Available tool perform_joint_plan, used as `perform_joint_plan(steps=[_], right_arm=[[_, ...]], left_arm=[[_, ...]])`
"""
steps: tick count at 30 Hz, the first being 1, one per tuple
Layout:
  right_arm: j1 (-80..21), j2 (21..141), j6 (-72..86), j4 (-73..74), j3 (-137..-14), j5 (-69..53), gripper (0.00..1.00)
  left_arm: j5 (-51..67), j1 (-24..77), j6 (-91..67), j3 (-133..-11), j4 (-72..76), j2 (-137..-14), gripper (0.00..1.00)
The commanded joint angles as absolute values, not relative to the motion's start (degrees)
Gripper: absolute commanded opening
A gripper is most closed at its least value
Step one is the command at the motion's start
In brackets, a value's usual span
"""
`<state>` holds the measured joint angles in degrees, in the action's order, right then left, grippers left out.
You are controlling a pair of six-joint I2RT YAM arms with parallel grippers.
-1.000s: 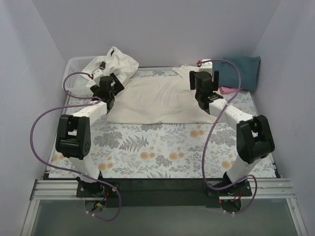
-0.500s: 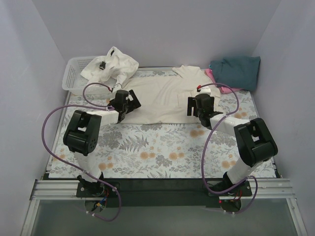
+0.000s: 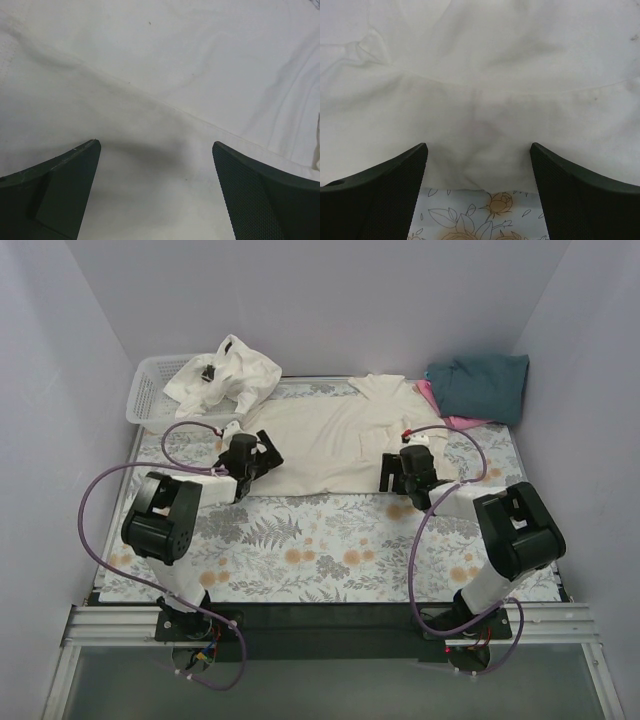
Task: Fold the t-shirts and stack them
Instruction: Fold the tshirt
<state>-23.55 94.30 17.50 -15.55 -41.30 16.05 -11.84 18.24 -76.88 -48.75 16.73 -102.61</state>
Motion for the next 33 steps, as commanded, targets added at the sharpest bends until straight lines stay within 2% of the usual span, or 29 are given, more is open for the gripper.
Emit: perform_joint_plan(steps=[1, 15, 19, 25, 29, 33], right_arm=[[-22.9, 92.6, 21.4, -10.2, -36.3, 8.5, 0.76], [-22.8, 74.2, 25.3, 3.7, -25.0, 0.8, 0.76], [-22.9, 69.4, 25.7, 7.1, -24.4, -1.3, 0.76], [-22.9, 60.9, 22.5, 9.1, -33.5, 4.7, 0.77], [-22.9, 63.5, 19.8, 8.6, -40.3, 5.4, 0.77], [-22.8, 68.7, 17.8, 6.2, -43.9, 6.2, 0.77]], left_arm=[[-12.8, 18.5, -78.0, -43.3, 8.2, -100.6, 0.88], [-14.0, 18.5, -80.5, -33.9, 3.2, -91.6, 0.89], [-14.4, 18.5, -80.9, -31.8, 1.7, -85.7, 0.89], [-16.2, 18.6, -79.8, -35.7, 0.3, -75.9, 0.89], [-19.2, 18.6, -80.1, -38.1, 0.7, -71.6, 0.9], [-23.5, 18.6, -78.1, -41.1, 2.7, -73.5, 0.9]])
